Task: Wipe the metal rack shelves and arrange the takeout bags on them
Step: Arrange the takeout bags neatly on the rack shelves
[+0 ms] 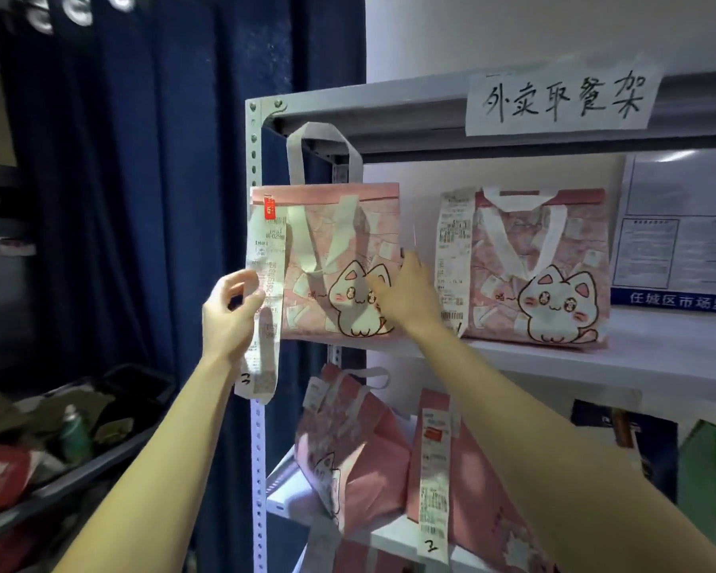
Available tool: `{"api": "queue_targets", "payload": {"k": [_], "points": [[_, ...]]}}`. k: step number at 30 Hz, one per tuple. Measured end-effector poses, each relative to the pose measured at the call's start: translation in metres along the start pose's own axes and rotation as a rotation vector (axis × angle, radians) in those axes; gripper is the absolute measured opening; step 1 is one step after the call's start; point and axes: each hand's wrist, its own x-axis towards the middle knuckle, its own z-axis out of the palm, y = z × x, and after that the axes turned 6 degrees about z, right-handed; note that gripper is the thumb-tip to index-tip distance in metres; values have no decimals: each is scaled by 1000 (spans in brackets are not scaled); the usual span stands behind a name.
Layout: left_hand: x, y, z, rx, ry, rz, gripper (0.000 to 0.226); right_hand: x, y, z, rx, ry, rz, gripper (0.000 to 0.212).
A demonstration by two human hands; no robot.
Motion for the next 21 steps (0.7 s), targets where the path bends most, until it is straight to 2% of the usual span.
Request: {"api": "queue_targets", "payload": {"k": [3,4,6,9,14,17,21], "points": [[-23,14,-17,-135,40,-31,71,-25,-7,-1,120,22,-92,35],[-32,20,-20,-147,22,-32,69,-34,-9,-4,155,23,-113,30],[-50,34,-26,-112,-19,13,50,-54,-11,-13,205,17,-158,27],[-84,60,-31,-114,-8,63,36,-85,-11,-39,276,16,-189,29],[-142,111,-11,-210,-46,73,37,-134,15,-109,290,32,-143,44],[-177,141,22,-233,-95,50,41,-159,43,-161,283,67,-100,50],[-227,176,95,-210,-250,86,47,-190,89,-251,267,181,-34,64]]}}
